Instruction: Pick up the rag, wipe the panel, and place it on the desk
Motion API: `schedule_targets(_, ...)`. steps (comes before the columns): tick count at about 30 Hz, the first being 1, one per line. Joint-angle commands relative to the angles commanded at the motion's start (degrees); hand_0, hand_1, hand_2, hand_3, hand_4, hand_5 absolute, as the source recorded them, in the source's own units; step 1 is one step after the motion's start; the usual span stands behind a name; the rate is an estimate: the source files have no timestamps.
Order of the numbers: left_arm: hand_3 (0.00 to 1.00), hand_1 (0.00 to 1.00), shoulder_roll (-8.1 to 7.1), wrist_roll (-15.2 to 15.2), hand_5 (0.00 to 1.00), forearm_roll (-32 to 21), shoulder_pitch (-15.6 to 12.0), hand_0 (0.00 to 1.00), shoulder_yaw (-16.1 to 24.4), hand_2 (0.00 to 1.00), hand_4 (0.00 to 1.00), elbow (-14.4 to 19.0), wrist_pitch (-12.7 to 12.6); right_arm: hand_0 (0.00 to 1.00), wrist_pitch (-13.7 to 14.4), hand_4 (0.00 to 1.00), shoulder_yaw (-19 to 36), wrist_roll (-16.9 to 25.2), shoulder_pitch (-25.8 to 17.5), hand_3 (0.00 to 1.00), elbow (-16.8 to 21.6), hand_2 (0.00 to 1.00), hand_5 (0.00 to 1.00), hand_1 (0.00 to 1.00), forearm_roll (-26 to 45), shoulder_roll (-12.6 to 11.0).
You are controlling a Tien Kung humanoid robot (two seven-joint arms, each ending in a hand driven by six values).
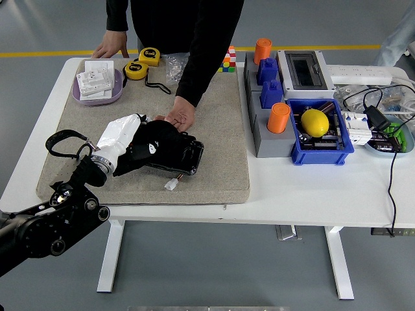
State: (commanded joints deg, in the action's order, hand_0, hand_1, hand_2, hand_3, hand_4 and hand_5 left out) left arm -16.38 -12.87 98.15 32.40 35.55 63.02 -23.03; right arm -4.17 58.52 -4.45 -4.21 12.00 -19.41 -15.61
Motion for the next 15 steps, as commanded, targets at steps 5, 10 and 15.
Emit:
schedule_targets(5, 0.433, 0.173, 0.59, -0.1, 0.002, -0.1, 1.0, 0.329, -2.0, 0.527, 0.049, 0.3, 0.0, 0.743, 0.0, 0.998, -0.3, 0.0, 0.1, 0.62, 0.0, 0.7, 0.553, 0.687, 0.0, -0.2)
schedule_targets(10, 0.433, 0.173, 1.35, -0.4, 0.002, 0.3, 1.8, 0.329, -3.7, 0.527, 0.049, 0.5, 0.2, 0.743, -0.1, 0.998, -0.7, -0.1, 0.2, 0.62, -0.1, 0.7, 0.553, 0.687, 0.2, -0.3)
schedule_targets(15, 0.433, 0.172, 1.94, -0.7, 0.002, 0.2, 2.4, 0.327, -5.0, 0.527, 0.048, 0.8, 0.2, 0.743, -0.1, 0.998, -1.0, -0.1, 0.3, 0.62, -0.2, 0.7, 0.554, 0.687, 0.3, -0.3)
